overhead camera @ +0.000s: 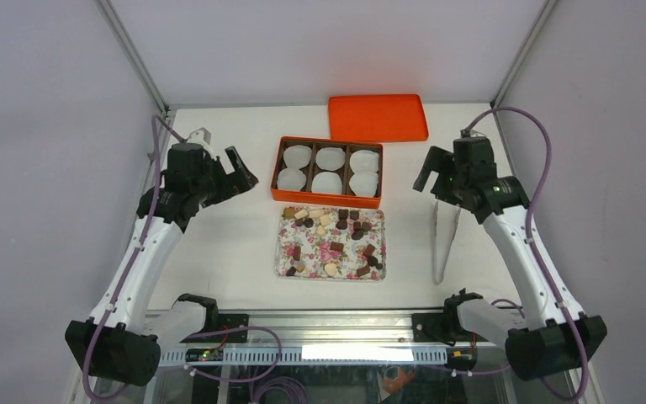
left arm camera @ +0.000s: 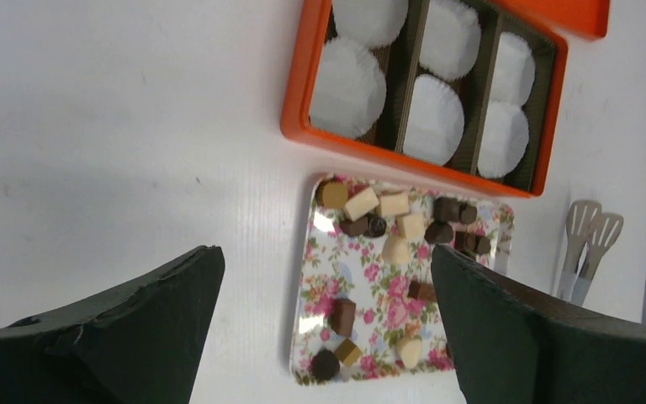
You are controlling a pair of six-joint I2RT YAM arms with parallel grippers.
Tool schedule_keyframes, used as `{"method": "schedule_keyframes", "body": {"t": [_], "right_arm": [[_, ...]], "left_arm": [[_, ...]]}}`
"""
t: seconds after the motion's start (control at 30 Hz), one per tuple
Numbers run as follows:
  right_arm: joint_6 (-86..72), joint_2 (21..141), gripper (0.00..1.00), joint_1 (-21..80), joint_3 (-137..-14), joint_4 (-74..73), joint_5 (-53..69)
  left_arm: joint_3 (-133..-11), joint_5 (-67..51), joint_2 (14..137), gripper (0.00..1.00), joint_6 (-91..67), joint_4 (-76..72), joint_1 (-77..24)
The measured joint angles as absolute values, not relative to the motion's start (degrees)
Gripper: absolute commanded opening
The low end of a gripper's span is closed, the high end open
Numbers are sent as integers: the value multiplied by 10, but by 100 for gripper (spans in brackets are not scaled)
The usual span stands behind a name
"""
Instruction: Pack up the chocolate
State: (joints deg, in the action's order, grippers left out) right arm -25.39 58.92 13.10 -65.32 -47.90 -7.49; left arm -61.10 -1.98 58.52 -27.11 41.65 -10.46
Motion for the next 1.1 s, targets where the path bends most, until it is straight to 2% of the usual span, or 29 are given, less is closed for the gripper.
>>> {"method": "schedule_keyframes", "body": {"t": [0.13,0.27,0.5,0.67,0.77,0.83,1.03,1.1], "right_arm": [[-272,650,97,131,-630,-529,-70],[-288,668,86,129,-566,-553,-73],[-293,726,77,74,-519,-533,-62],[-282,792,66,39,-510,-506,-48],[-274,823,56,36,-507,-489,-42],[-270,834,45,36,-499,-476,-37],[-260,840,2,38,-483,-460,-23],[-256,841,0,48,-483,-452,-22]], "left_arm": [[-557,-67,606,99,-301,410,-105],[-536,-89,613,99,-314,416,-105],[-525,-92,610,99,-329,415,-105],[-520,-91,610,99,-333,416,-105],[-520,-90,610,99,-333,417,-105],[-520,-89,610,99,-334,418,-105],[-520,-81,618,99,-335,420,-105],[-520,-80,625,99,-335,420,-105]]}}
